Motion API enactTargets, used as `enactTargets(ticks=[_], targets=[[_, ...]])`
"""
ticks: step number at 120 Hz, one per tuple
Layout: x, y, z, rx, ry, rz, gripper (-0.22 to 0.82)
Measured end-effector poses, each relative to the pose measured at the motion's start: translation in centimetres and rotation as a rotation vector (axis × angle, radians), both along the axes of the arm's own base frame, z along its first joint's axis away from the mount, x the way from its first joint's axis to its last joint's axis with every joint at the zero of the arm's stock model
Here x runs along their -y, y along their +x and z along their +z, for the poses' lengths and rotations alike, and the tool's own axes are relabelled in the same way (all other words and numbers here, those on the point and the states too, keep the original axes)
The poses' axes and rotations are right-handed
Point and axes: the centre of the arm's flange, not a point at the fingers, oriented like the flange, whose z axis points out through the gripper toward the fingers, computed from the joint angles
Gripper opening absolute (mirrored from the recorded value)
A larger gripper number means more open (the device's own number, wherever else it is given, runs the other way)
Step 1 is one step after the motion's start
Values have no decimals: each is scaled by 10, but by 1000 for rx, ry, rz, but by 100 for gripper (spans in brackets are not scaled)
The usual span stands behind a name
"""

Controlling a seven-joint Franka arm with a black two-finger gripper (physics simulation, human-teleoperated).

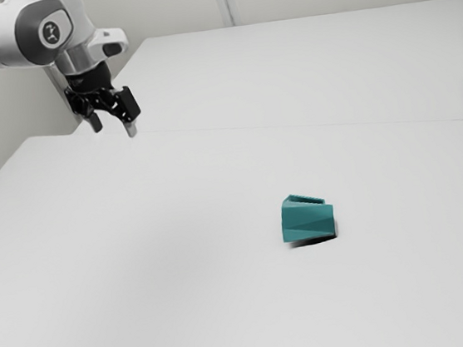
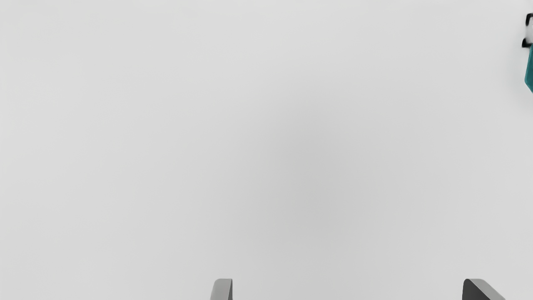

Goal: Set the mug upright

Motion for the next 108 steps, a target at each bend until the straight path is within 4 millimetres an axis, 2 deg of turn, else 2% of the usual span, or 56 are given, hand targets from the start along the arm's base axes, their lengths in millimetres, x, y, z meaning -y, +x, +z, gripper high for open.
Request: enactTargets(ticks=[16, 33, 47, 57, 72, 85, 94, 108], targets=[[-7, 6, -5, 46, -39, -2, 60], [-17, 4, -40, 90, -108, 42, 60], [-25, 3, -60, 156, -183, 125, 60], [-23, 3, -78, 199, -247, 189, 60], [4, 14, -93, 253, -345, 246, 60], [34, 13, -107, 273, -412, 275, 60], [57, 4, -124, 254, -445, 285, 60], [101, -22, -149, 205, -464, 247, 60]])
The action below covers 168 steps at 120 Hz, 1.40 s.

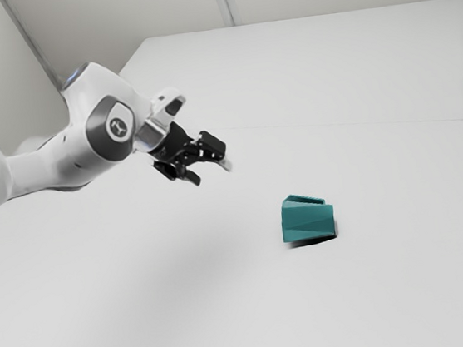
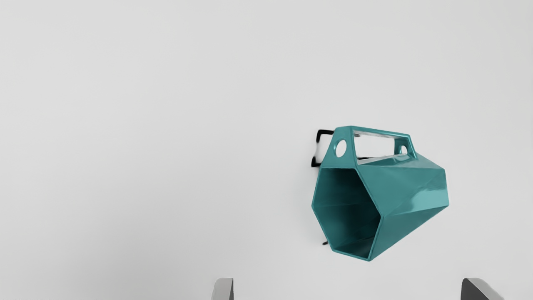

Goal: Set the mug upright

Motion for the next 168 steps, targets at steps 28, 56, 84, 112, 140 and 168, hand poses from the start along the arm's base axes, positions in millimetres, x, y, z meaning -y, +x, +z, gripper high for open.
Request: enactTargets(ticks=[28, 56, 84, 112, 140, 168], targets=[[57, -10, -19, 6, 1, -80, 59], [60, 10, -60, 6, 24, -56, 59], [85, 18, -70, 37, -18, -36, 59], [100, 15, -85, 32, -48, -10, 59], [119, 13, -109, 12, -59, -5, 59], [127, 16, -126, 2, -65, 10, 59]])
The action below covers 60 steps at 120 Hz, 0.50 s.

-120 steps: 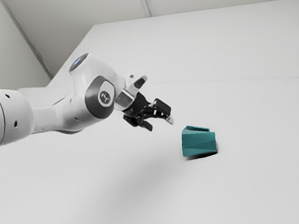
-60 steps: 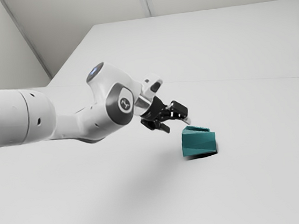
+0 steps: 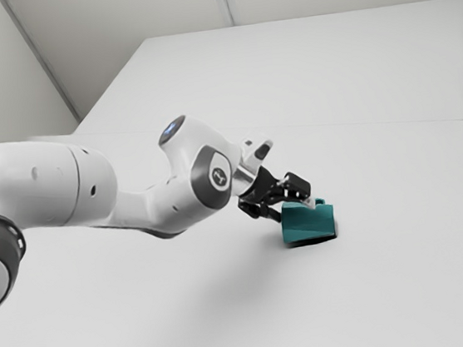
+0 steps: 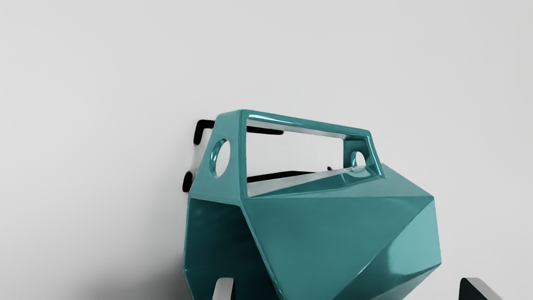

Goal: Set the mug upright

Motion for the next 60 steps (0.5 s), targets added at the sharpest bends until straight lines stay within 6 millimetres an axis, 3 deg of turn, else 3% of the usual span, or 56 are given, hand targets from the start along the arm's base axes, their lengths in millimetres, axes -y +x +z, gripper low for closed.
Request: enactTargets(ticks=[28, 60], targets=[[1, 3, -8, -1, -1, 14, 56], [10, 12, -11, 15, -1, 2, 39]])
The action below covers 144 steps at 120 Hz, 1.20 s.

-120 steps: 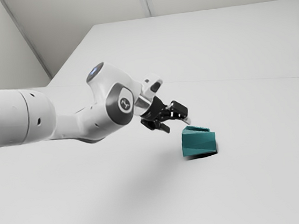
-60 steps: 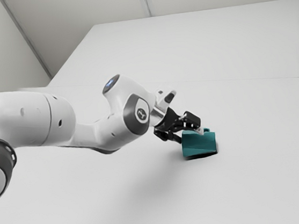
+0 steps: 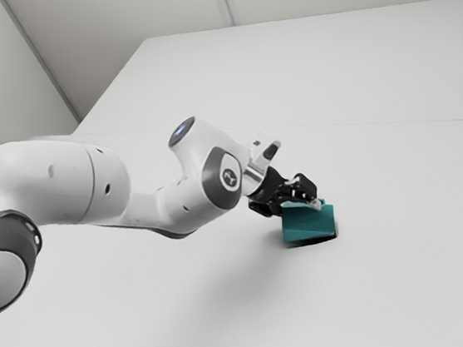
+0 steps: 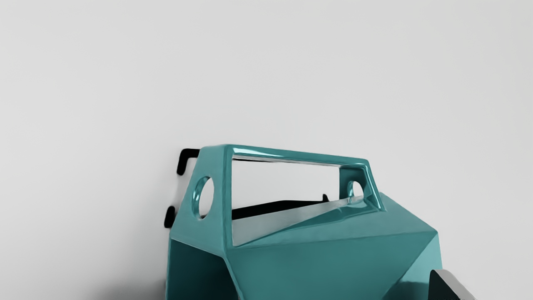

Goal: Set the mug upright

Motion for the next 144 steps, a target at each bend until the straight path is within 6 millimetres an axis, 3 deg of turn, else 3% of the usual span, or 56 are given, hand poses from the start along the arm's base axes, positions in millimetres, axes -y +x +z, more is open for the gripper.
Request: enactTargets(ticks=[27, 62, 82, 103, 132, 144], targets=[[5, 9, 14, 34, -8, -7, 26], [14, 22, 34, 85, -17, -27, 20], [24, 24, 34, 91, -19, -43, 2], [35, 29, 35, 102, -25, -57, -8], [40, 39, 53, 138, -26, -67, -14], [29, 38, 70, 135, -13, -79, -15]])
